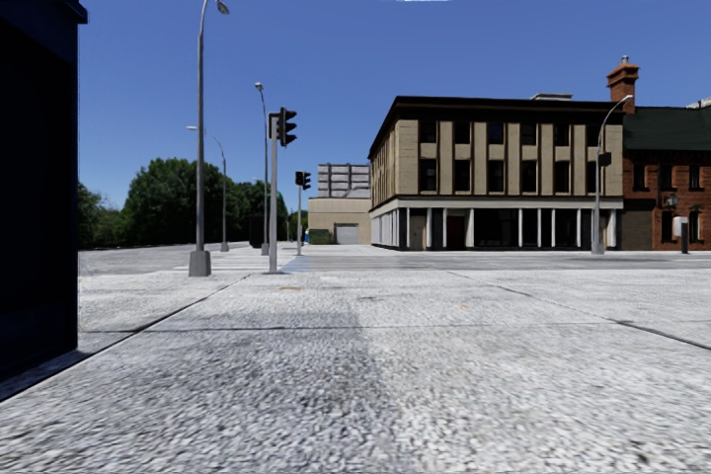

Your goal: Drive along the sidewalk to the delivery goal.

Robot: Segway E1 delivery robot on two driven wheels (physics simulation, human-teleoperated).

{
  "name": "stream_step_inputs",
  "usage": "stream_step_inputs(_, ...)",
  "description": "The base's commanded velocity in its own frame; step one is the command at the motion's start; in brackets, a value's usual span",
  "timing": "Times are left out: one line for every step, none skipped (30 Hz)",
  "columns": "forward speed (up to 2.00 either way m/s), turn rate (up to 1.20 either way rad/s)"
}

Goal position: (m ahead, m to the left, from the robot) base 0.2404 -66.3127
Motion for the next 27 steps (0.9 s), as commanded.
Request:
stream_step_inputs(2.0,-0.58)
stream_step_inputs(2.0,-0.58)
stream_step_inputs(2.0,-0.58)
stream_step_inputs(2.0,-0.58)
stream_step_inputs(2.0,-0.58)
stream_step_inputs(2.0,-0.58)
stream_step_inputs(2.0,-0.58)
stream_step_inputs(2.0,-0.58)
stream_step_inputs(2.0,-0.58)
stream_step_inputs(2.0,-0.58)
stream_step_inputs(2.0,-0.58)
stream_step_inputs(2.0,-0.58)
stream_step_inputs(2.0,-0.58)
stream_step_inputs(2.0,-0.58)
stream_step_inputs(2.0,-0.58)
stream_step_inputs(2.0,-0.58)
stream_step_inputs(2.0,-0.58)
stream_step_inputs(2.0,-0.58)
stream_step_inputs(2.0,-0.58)
stream_step_inputs(2.0,-0.58)
stream_step_inputs(2.0,-0.58)
stream_step_inputs(2.0,-0.58)
stream_step_inputs(2.0,-0.58)
stream_step_inputs(2.0,-0.58)
stream_step_inputs(2.0,-0.58)
stream_step_inputs(2.0,-0.58)
stream_step_inputs(2.0,-0.58)
